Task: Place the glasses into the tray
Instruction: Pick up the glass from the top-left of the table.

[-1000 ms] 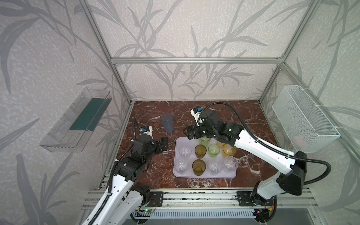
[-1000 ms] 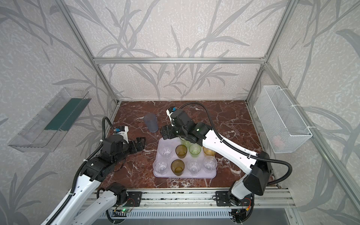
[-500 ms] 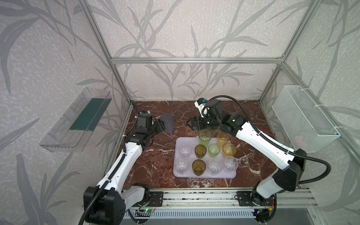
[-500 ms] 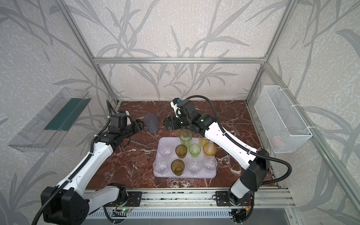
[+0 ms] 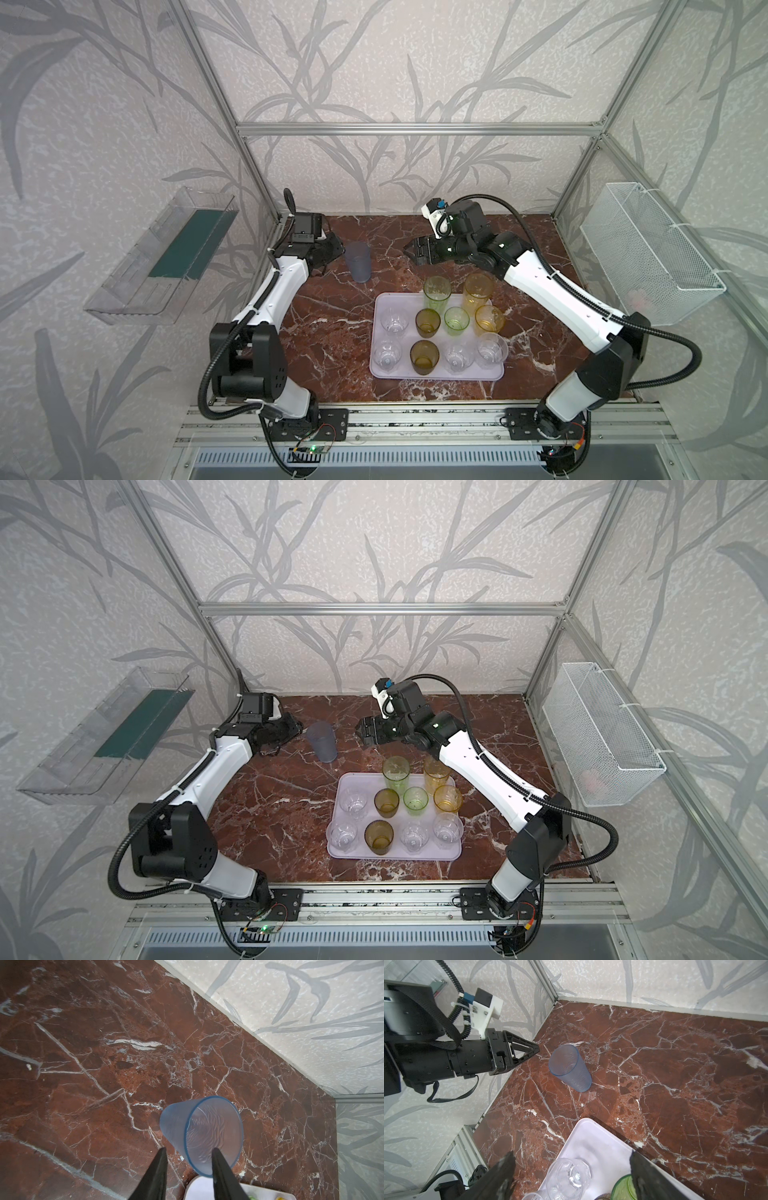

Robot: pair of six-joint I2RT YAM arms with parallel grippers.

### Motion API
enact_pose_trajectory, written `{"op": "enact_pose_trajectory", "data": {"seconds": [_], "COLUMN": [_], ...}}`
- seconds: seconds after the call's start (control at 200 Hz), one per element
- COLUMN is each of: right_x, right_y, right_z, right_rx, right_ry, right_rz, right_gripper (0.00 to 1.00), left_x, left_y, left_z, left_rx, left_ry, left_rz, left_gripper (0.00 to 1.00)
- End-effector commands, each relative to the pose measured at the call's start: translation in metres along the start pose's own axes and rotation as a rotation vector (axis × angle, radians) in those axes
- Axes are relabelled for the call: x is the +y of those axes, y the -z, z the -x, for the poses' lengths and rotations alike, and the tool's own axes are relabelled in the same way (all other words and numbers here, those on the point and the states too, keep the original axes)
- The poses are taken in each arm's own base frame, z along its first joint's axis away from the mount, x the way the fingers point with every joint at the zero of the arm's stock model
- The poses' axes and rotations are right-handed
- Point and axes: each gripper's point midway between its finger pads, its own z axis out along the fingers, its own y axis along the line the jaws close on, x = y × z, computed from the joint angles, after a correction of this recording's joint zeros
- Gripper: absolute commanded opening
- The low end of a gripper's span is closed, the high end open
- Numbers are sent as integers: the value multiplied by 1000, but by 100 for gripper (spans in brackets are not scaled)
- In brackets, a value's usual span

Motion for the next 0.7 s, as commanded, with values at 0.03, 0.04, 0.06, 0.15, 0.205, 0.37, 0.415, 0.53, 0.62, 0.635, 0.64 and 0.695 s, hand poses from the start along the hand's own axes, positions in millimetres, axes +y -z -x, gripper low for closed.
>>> {"op": "enact_pose_trajectory", "data": {"seconds": [0.03,0.04,0.06,0.15,0.205,0.37,0.415,0.53,0.62,0.635,0.64,0.695], "right_x": [1,0,-1,-4,-7,-14,-14,-18,-21,-21,-21,-23], "right_y": [0,0,-1,-3,-5,-9,-9,-9,-9,-8,-8,-8], "right_z": [9,9,9,6,4,1,1,-1,-1,-1,-1,-2], "right_rx": [-12,-11,-8,-3,2,18,19,30,33,32,32,33], "right_ry": [19,18,14,4,-6,-31,-34,-47,-54,-54,-55,-59], "right_rz": [2,2,2,-3,-9,-15,-10,-11,-19,-20,-19,-21], "right_gripper": [86,86,86,86,86,86,86,86,86,86,86,86], "left_x": [-5,-5,-3,1,4,4,5,10,9,10,10,11], "left_y": [-3,-3,-5,-14,-19,-25,-27,-35,-40,-40,-41,-44], "left_z": [2,2,1,-5,-9,-11,-10,-9,-8,-6,-6,-5], "left_rx": [25,26,34,74,94,109,109,116,130,129,129,132], "left_ry": [-21,-23,-26,-42,-44,-54,-59,-64,-77,-78,-78,-91], "left_rz": [-22,-21,-13,9,17,16,30,58,69,75,77,87], "left_gripper": [33,33,33,32,31,29,28,27,25,25,25,23]}}
